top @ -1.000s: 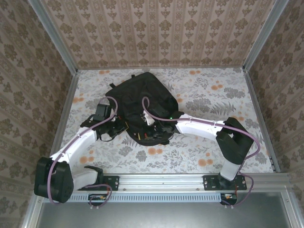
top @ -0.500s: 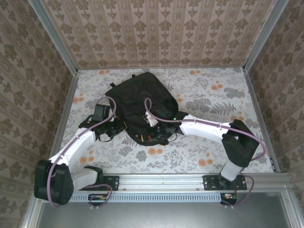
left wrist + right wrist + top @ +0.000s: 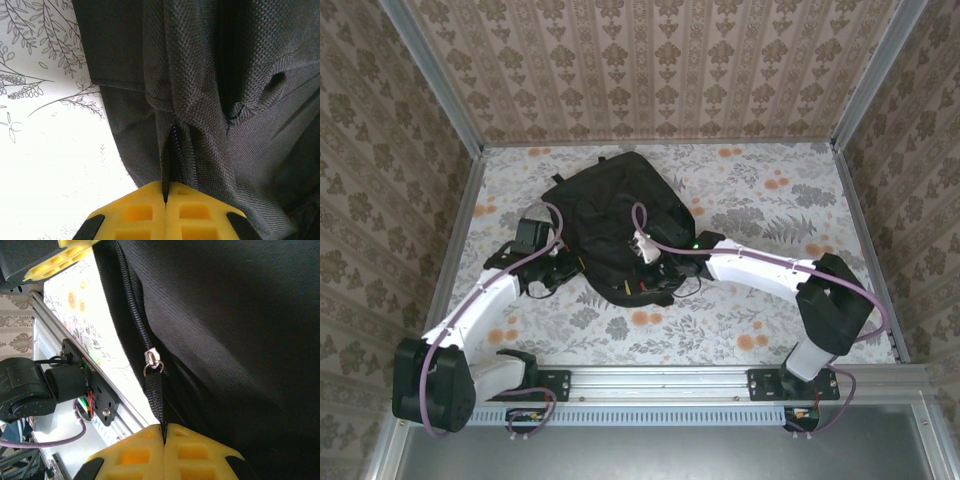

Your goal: Pack the student bag

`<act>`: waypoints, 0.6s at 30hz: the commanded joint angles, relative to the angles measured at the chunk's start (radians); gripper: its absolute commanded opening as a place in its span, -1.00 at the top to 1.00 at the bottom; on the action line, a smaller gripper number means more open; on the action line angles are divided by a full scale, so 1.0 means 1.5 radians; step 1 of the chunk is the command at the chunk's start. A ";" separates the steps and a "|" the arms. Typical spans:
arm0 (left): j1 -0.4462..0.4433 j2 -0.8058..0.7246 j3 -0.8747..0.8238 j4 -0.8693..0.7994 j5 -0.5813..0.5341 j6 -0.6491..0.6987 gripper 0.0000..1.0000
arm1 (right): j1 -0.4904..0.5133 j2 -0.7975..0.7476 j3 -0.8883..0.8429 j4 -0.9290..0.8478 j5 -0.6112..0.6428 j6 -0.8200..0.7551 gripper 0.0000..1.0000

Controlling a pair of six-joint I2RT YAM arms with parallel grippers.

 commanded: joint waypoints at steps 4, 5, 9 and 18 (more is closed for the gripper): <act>0.020 0.000 0.027 -0.019 -0.032 0.027 1.00 | -0.015 -0.029 -0.008 -0.045 -0.025 -0.024 1.00; 0.020 0.003 0.032 -0.023 -0.036 0.031 1.00 | -0.015 -0.027 -0.008 -0.041 -0.029 -0.024 1.00; 0.019 0.033 0.065 -0.039 -0.067 0.041 1.00 | -0.007 -0.025 -0.006 -0.032 -0.042 -0.027 1.00; 0.016 0.151 0.247 -0.159 -0.176 0.047 0.45 | 0.031 0.060 0.069 0.011 -0.072 0.007 1.00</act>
